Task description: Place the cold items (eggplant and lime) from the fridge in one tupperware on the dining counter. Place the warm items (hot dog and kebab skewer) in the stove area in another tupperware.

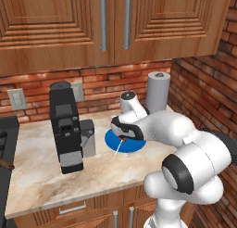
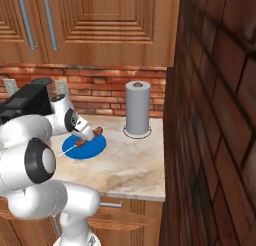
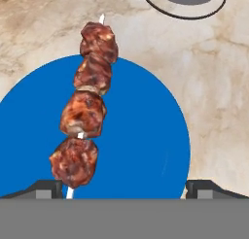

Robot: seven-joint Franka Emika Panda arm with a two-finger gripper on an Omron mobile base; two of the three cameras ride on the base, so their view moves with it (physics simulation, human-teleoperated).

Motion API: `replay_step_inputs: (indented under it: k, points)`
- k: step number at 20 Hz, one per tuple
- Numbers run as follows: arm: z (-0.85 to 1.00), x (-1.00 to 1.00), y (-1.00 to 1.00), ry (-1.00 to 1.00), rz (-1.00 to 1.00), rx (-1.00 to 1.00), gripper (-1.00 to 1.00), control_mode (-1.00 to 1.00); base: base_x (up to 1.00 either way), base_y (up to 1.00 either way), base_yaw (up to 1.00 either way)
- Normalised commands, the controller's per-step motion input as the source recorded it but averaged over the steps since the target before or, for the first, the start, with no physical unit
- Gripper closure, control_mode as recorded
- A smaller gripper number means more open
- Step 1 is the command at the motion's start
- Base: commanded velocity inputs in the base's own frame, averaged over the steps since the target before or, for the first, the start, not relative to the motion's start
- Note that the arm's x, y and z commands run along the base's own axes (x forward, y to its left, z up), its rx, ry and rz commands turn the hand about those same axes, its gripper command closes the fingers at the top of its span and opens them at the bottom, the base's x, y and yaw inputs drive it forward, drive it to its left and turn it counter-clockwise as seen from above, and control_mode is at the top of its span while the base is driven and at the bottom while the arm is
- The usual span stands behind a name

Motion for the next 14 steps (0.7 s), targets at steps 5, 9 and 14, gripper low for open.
replay_step_inputs:
  k: [5, 9, 14]
  points:
    - [-0.24, 0.33, 0.0, 0.0, 0.0, 0.0, -1.0, -1.0, 0.0, 0.0, 0.0]
    - [-0.25, 0.31, 0.01, 0.0, 0.0, 0.0, -1.0, -1.0, 0.0, 0.0, 0.0]
    - [-0.25, 0.23, 0.0, 0.0, 0.0, 0.0, -1.0, -1.0, 0.0, 0.0, 0.0]
